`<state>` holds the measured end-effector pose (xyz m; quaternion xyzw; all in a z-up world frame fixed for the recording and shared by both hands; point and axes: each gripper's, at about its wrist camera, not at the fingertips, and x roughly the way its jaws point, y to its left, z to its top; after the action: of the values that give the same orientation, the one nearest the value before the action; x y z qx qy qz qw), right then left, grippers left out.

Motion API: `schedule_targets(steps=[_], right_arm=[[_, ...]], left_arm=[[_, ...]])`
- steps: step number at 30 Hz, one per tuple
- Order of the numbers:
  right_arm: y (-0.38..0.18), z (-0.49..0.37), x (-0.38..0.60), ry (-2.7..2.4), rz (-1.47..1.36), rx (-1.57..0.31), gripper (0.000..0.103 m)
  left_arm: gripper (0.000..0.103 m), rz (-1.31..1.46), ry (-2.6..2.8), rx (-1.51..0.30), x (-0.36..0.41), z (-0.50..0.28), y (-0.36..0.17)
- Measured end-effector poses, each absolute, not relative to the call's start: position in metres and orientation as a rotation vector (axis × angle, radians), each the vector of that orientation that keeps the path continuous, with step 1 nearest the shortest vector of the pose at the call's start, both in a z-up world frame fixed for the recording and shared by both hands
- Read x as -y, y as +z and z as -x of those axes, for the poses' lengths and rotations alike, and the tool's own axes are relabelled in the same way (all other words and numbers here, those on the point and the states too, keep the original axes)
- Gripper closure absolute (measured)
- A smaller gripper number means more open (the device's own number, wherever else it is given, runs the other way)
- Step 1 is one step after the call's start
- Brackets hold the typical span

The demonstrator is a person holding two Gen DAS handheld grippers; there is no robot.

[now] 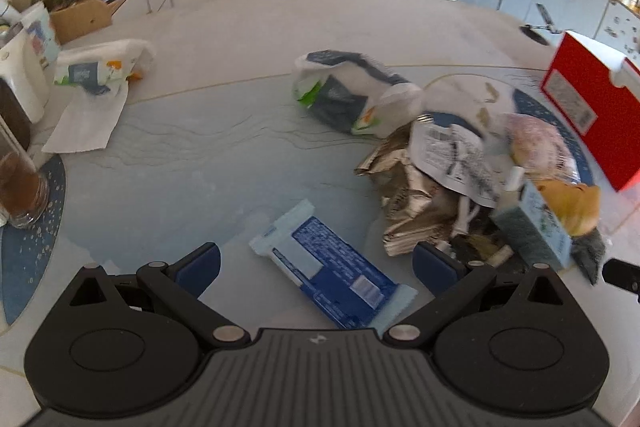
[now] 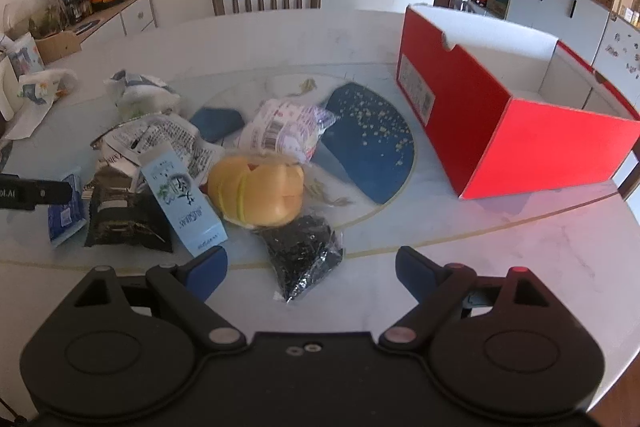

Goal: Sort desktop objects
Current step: 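Close the left tool on the blue bar while the right tool grasps the black bag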

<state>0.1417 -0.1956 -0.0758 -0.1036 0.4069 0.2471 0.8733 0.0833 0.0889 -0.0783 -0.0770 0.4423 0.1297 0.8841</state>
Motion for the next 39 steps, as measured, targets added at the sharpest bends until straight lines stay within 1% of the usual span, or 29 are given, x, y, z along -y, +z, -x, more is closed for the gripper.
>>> schedule_targets(steps=[5, 10, 16, 18, 21, 23, 24, 26, 27, 29, 32, 34, 39], right_arm=[[-0.084, -0.148, 0.189, 0.528, 0.248, -0.868, 0.014], [-0.089, -0.155, 0.184, 0.54, 0.264, -0.875, 0.016], [-0.096, -0.165, 0.177, 0.541, 0.289, -0.893, 0.024], [-0.099, -0.167, 0.177, 0.539, 0.293, -0.9, 0.026], [-0.102, -0.169, 0.177, 0.536, 0.298, -0.911, 0.034], [-0.102, -0.169, 0.178, 0.538, 0.294, -0.911, 0.039], [-0.102, -0.169, 0.177, 0.542, 0.293, -0.912, 0.044], [-0.101, -0.169, 0.177, 0.552, 0.292, -0.913, 0.049], [-0.101, -0.169, 0.177, 0.553, 0.291, -0.914, 0.052], [-0.1, -0.168, 0.177, 0.551, 0.29, -0.914, 0.052], [-0.099, -0.166, 0.18, 0.547, 0.281, -0.916, 0.058], [-0.098, -0.165, 0.182, 0.546, 0.279, -0.915, 0.063], [-0.091, -0.161, 0.188, 0.535, 0.271, -0.903, 0.066]], left_arm=[[0.001, 0.215, 0.322, -0.99, -0.099, -0.094, -0.091], [0.002, 0.23, 0.32, -1.018, -0.098, -0.096, -0.1], [0.004, 0.211, 0.328, -1.022, -0.096, -0.099, -0.105], [0.008, 0.197, 0.329, -1.017, -0.094, -0.099, -0.105], [0.021, 0.179, 0.341, -1.0, -0.092, -0.097, -0.103], [0.034, 0.177, 0.343, -0.99, -0.092, -0.096, -0.101], [0.037, 0.178, 0.343, -0.987, -0.093, -0.097, -0.1], [0.05, 0.18, 0.348, -0.98, -0.093, -0.096, -0.098], [0.051, 0.181, 0.349, -0.978, -0.093, -0.096, -0.098], [0.06, 0.185, 0.349, -0.972, -0.093, -0.095, -0.097], [0.066, 0.207, 0.341, -0.964, -0.095, -0.092, -0.096], [0.067, 0.221, 0.33, -0.959, -0.096, -0.09, -0.096], [0.067, 0.238, 0.307, -0.959, -0.093, -0.083, -0.095]])
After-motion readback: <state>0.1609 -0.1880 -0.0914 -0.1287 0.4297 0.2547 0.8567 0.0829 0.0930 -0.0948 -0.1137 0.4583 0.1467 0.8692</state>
